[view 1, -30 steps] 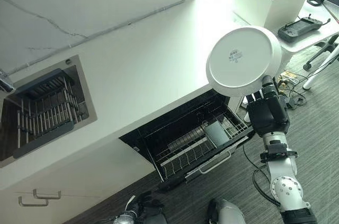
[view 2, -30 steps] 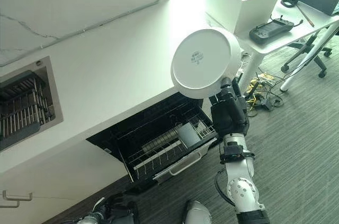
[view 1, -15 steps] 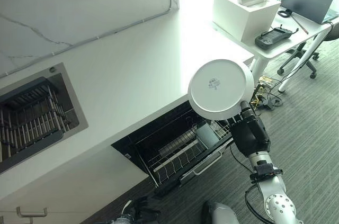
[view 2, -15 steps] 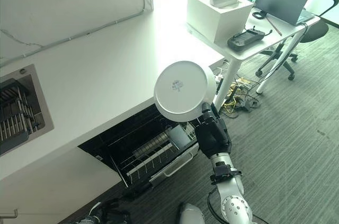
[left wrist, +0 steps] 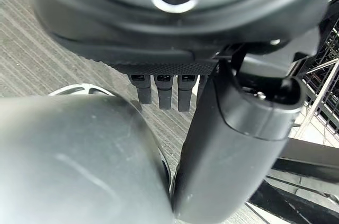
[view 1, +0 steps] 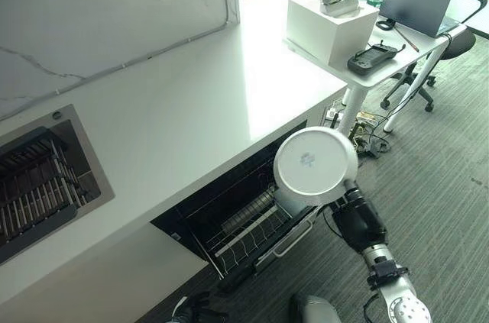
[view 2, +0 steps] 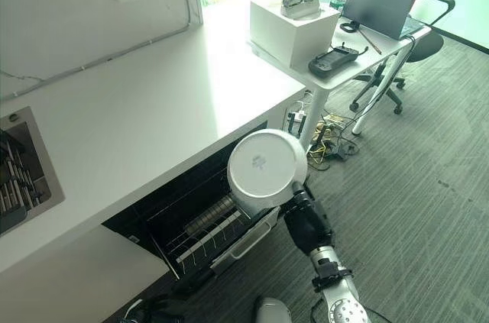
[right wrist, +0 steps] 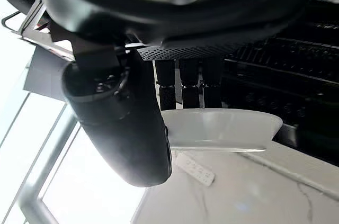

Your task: Place the dishes in the dishwasher.

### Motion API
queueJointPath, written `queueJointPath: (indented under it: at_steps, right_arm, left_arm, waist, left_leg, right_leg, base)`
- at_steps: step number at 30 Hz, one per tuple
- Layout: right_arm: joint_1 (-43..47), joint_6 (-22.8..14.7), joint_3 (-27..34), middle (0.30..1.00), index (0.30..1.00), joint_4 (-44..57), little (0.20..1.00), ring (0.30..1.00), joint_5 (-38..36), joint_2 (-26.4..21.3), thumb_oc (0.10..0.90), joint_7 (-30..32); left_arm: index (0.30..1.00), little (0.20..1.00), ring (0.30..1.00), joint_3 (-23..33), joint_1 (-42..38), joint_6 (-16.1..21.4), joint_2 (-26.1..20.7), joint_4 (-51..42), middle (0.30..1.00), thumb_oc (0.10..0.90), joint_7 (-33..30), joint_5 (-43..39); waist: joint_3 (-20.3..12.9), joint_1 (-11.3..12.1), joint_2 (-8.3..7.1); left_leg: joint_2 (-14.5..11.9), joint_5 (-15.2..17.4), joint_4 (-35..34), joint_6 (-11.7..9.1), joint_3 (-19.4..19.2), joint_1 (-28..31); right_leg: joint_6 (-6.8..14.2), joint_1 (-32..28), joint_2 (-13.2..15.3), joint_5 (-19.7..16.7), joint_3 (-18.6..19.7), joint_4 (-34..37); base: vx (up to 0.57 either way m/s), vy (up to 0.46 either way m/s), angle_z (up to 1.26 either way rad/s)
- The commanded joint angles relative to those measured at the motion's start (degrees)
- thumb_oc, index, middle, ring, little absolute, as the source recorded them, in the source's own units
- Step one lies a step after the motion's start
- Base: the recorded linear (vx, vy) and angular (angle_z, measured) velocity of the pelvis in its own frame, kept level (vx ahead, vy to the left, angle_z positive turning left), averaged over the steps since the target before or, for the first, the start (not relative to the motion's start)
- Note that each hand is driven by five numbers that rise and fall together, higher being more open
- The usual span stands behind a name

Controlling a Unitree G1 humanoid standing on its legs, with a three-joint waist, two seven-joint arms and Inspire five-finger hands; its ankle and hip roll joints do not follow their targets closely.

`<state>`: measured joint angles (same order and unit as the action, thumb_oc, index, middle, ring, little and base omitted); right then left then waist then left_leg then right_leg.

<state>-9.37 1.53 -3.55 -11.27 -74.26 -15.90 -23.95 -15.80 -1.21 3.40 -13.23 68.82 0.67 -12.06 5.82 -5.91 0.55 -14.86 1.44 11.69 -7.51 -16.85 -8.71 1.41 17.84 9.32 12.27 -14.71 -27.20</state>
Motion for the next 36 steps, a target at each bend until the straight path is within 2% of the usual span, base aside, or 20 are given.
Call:
queueJointPath:
  at_steps: [1,8,10,13,14,16,18,19,23,25,28,32,36]
  right_arm:
    - [4.18,-3.92,1.82,0.300,0.300,12.28,0.300,0.300,0.89,3.69,0.400,-7.65]
    - [5.77,-6.83,-2.87,0.300,0.300,7.70,0.300,0.300,4.14,4.06,0.400,-4.21]
    - [6.22,-7.56,-4.11,0.300,0.300,6.92,0.300,0.300,7.05,3.98,0.400,-2.10]
    - [6.70,-11.24,-5.93,0.300,0.300,6.92,0.300,0.300,11.03,3.50,0.400,2.49]
    - [7.13,-13.72,-6.05,0.300,0.300,7.11,0.300,0.300,11.32,3.47,0.400,4.05]
    - [8.36,-18.38,-6.31,0.300,0.300,9.63,0.300,0.300,17.53,3.11,0.400,8.89]
    - [9.41,-20.06,-6.98,0.300,0.300,12.13,0.300,0.300,23.74,2.49,0.400,13.59]
    - [10.38,-20.19,-7.40,0.300,0.300,14.00,0.300,0.300,28.27,1.54,0.400,17.16]
    - [12.18,-20.16,-7.83,0.300,0.300,15.45,0.300,0.300,37.76,-1.97,0.400,23.93]
    - [12.35,-19.37,-7.60,0.300,0.300,15.43,0.300,0.300,40.30,-3.70,0.400,24.47]
    - [13.56,-18.83,-9.11,0.300,0.300,17.09,0.300,0.300,48.03,-6.30,0.400,24.71]
    - [15.26,-17.48,-10.84,0.300,0.300,18.94,0.300,0.300,53.44,-8.20,0.400,25.35]
    - [17.22,-14.51,-13.34,0.300,0.300,20.55,0.300,0.300,58.00,-10.03,0.400,25.66]
  left_arm:
    - [0.900,0.900,0.900,-0.81,0.96,-0.75,-1.87,-0.71,0.900,0.800,0.32,1.02]
    - [0.900,0.900,0.900,-1.46,0.74,-2.28,-1.52,-2.08,0.900,0.800,-0.18,0.39]
    - [0.900,0.900,0.900,-1.58,0.64,-2.06,-1.40,-2.02,0.900,0.800,-0.27,0.28]
    - [0.900,0.900,0.900,-1.92,0.48,-2.45,-0.96,-2.40,0.900,0.800,-0.71,0.14]
    - [0.900,0.900,0.900,-2.04,0.40,-2.46,-0.80,-2.54,0.900,0.800,-0.92,0.31]
    - [0.900,0.900,0.900,-3.00,0.33,-1.92,-0.45,-3.00,0.900,0.800,-2.20,1.41]
    - [0.900,0.900,0.900,-3.37,-0.19,-2.35,-0.28,-3.47,0.900,0.800,-2.78,0.22]
    - [0.900,0.900,0.900,-3.35,-0.60,-2.43,-0.23,-3.61,0.900,0.800,-2.97,-0.37]
    - [0.900,0.900,0.900,-3.09,-0.91,-1.91,-0.26,-3.14,0.900,0.800,-2.99,-1.01]
    - [0.900,0.900,0.900,-2.57,-0.75,-1.18,-0.08,-2.50,0.900,0.800,-2.88,-0.82]
    - [0.900,0.900,0.900,-2.24,-1.02,-0.68,0.13,-1.87,0.900,0.800,-3.03,-0.93]
    - [0.900,0.900,0.900,-1.75,-1.20,-0.37,0.17,-1.42,0.900,0.800,-2.75,-1.08]
    - [0.900,0.900,0.900,-1.52,-1.61,-0.04,0.18,-0.88,0.900,0.800,-2.44,-1.29]
  waist:
    - [1.97,0.20,-1.54]
    - [2.37,1.99,-1.17]
    - [2.45,2.36,-1.20]
    - [2.49,2.67,-1.24]
    - [2.60,2.74,-1.21]
    - [2.83,2.84,-1.16]
    - [3.06,2.86,-1.03]
    - [3.03,2.92,-0.90]
    - [3.16,3.31,-0.81]
    - [3.18,3.44,-0.91]
    - [3.69,3.77,-1.10]
    - [3.69,4.22,-1.14]
    - [3.73,4.75,-1.17]
  left_leg:
    - [-2.30,3.54,5.50,0.05,3.67,-3.67]
    - [-1.54,3.53,5.50,0.16,4.98,-3.96]
    - [-1.35,3.54,5.50,0.20,5.27,-4.11]
    - [-1.25,3.50,5.50,0.20,5.38,-4.09]
    - [-1.24,3.49,5.50,0.21,5.43,-4.06]
    - [-1.20,3.46,5.50,0.24,5.47,-4.09]
    - [-1.15,3.48,5.50,0.29,5.51,-4.15]
    - [-1.11,3.27,5.50,0.40,5.58,-4.58]
    - [-1.00,3.37,5.50,0.37,5.63,-4.74]
    - [-1.01,3.42,5.50,0.33,5.63,-4.87]
    - [-0.93,3.76,5.50,0.15,5.67,-4.37]
    - [-0.91,3.75,5.50,0.02,5.82,-4.37]
    - [-0.89,3.71,5.50,-0.08,5.93,-4.54]
  right_leg:
    - [8.86,-7.23,6.09,-5.08,1.64,10.01]
    - [8.82,-7.66,6.61,-5.08,0.60,10.01]
    - [8.82,-7.71,6.68,-5.06,0.36,10.01]
    - [8.81,-7.84,6.75,-5.10,0.26,10.01]
    - [8.83,-7.86,6.76,-5.14,0.26,10.01]
    - [8.77,-7.87,6.76,-5.21,0.25,10.01]
    - [8.71,-7.76,6.75,-5.23,0.42,10.01]
    - [8.61,-7.34,6.76,-5.45,0.47,10.01]
    - [8.54,-7.34,6.85,-5.30,0.43,10.01]
    - [8.52,-7.36,6.95,-5.25,0.24,10.01]
    - [8.65,-7.86,7.15,-5.06,0.05,10.01]
    - [8.68,-7.96,7.25,-5.03,-0.13,10.01]
    - [8.67,-7.96,7.40,-5.07,-0.39,10.01]
  base:
    - [0.00,0.000,0.00]
    - [-0.01,0.007,0.03]
    - [-0.01,0.012,0.06]
    - [0.00,0.005,0.01]
    - [0.00,0.000,0.00]
    - [0.00,0.000,0.00]
    - [-0.01,0.016,0.00]
    - [-0.02,0.034,-0.01]
    - [0.00,0.014,-0.02]
    - [0.00,0.000,0.00]
    - [0.00,0.000,0.00]
    - [0.00,0.000,0.00]
    - [0.00,0.004,0.02]
